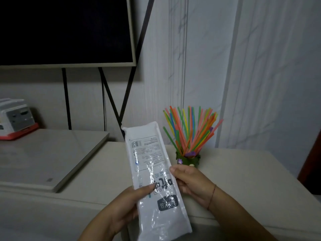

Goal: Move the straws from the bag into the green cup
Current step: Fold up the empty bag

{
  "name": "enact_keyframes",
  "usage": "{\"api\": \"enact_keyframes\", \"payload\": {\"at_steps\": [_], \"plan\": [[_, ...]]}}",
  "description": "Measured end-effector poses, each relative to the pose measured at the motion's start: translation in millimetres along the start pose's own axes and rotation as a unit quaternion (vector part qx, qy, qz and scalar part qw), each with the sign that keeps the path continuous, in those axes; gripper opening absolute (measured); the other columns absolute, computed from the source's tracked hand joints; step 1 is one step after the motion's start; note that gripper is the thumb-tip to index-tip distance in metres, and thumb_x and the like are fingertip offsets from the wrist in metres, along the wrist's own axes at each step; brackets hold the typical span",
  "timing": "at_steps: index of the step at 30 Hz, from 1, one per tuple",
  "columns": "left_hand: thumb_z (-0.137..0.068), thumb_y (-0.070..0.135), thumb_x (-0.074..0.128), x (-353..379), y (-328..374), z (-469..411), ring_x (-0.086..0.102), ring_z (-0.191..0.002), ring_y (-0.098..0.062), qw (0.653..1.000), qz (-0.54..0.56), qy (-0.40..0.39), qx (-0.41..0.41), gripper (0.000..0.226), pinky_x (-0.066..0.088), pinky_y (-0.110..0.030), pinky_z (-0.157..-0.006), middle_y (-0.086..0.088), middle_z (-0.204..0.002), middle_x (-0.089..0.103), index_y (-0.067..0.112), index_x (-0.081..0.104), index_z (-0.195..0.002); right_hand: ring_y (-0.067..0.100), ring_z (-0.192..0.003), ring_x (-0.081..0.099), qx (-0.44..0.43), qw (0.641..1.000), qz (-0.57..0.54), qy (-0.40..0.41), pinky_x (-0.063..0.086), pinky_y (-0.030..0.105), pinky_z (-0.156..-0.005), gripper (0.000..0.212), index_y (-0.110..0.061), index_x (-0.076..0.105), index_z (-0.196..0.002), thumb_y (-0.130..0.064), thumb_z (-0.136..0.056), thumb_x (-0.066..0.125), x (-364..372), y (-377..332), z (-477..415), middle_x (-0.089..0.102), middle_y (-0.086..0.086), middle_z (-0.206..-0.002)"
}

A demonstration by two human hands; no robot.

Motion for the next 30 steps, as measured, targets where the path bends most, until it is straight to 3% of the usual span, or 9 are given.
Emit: {"api": "enact_keyframes", "payload": {"at_steps": [4,8,11,12,16,22,25,27,30], "plan": [[-0.075,0.017,0.071,-4,-4,3,0.064,-0.112,-0.036,0.999,-0.047,-0.013,-0.003,0.052,0.048,-0.046,-0.1,-0.018,-0.12,0.068,0.009,0.061,-0.125,0.016,-0.075,0.071,-0.023,1.0,0.008,0.002,0.058,0.026,-0.069,0.015,-0.008,0.069,-0.096,-0.009,-0.09,0.055,7,-1,-1,0.075,0.006,-0.088],[-0.079,0.02,0.07,-25,7,3,0.064,-0.106,-0.045,0.995,-0.049,0.084,0.029,0.047,0.048,-0.053,-0.098,-0.026,-0.11,0.069,-0.005,0.062,-0.117,0.01,-0.067,0.069,-0.044,0.997,0.055,0.019,0.053,0.019,-0.06,0.011,-0.008,0.069,-0.089,-0.005,-0.088,0.059,7,-3,-3,0.075,-0.001,-0.076],[-0.085,0.016,0.062,-37,13,4,0.071,-0.079,-0.034,0.987,-0.068,0.132,0.065,0.033,0.06,-0.038,-0.067,-0.025,-0.099,0.072,-0.005,0.066,-0.11,0.002,-0.044,0.054,-0.056,0.992,0.106,0.031,0.043,0.016,-0.044,0.009,-0.005,0.066,-0.091,-0.008,-0.089,0.059,7,-5,-2,0.069,-0.007,-0.058],[-0.088,0.014,0.06,-39,13,5,0.071,-0.076,-0.031,0.985,-0.079,0.138,0.068,0.028,0.06,-0.035,-0.065,-0.023,-0.097,0.073,-0.003,0.068,-0.109,0.002,-0.04,0.052,-0.06,0.991,0.114,0.034,0.041,0.017,-0.041,0.008,-0.006,0.066,-0.092,-0.009,-0.089,0.059,8,-6,-1,0.069,-0.006,-0.058],[-0.091,0.012,0.057,-41,12,7,0.073,-0.086,-0.03,0.985,-0.093,0.132,0.056,0.024,0.06,-0.035,-0.075,-0.02,-0.1,0.074,0.002,0.07,-0.108,0.005,-0.04,0.05,-0.084,0.985,0.146,0.034,0.037,0.018,-0.038,0.014,-0.018,0.067,-0.09,-0.007,-0.088,0.059,7,-10,-1,0.07,0.001,-0.066],[-0.09,0.001,0.055,-44,13,6,0.074,-0.076,-0.027,0.992,-0.015,0.115,0.039,0.023,0.061,-0.033,-0.066,-0.023,-0.097,0.073,-0.006,0.066,-0.108,0.008,-0.045,0.053,-0.088,0.989,0.114,0.038,0.042,0.019,-0.045,0.026,-0.016,0.069,-0.074,-0.003,-0.09,0.054,5,-13,0,0.063,0.0,-0.054],[-0.073,-0.012,0.063,-41,17,8,0.073,-0.069,-0.026,0.995,0.021,0.085,0.04,0.025,0.06,-0.03,-0.059,-0.021,-0.092,0.074,-0.002,0.074,-0.093,0.017,-0.071,0.066,-0.079,0.994,0.064,0.035,0.052,0.029,-0.068,0.032,-0.015,0.075,-0.072,0.002,-0.088,0.054,5,-11,-2,0.073,0.002,-0.077],[-0.078,-0.01,0.058,-41,18,10,0.072,-0.066,-0.026,0.995,0.038,0.082,0.032,0.024,0.06,-0.03,-0.057,-0.02,-0.09,0.073,0.003,0.077,-0.084,0.015,-0.076,0.068,-0.071,0.996,0.034,0.034,0.055,0.025,-0.07,0.033,-0.013,0.076,-0.071,0.005,-0.086,0.053,6,-12,-1,0.074,0.001,-0.083],[-0.078,-0.006,0.045,-40,19,10,0.071,-0.063,-0.027,0.992,0.105,0.073,0.016,0.037,0.059,-0.03,-0.052,-0.023,-0.092,0.072,-0.003,0.066,-0.109,0.008,-0.071,0.068,-0.073,0.996,0.017,0.047,0.052,0.016,-0.061,0.029,-0.002,0.073,-0.08,0.005,-0.087,0.047,4,-17,1,0.073,0.004,-0.082]]}}
Point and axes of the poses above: each hand's wrist, its own z-axis away from the middle knuckle, its own x-axis out of the palm, y = z × x, the point moved 4 cm from there along -z, towards the middle knuckle
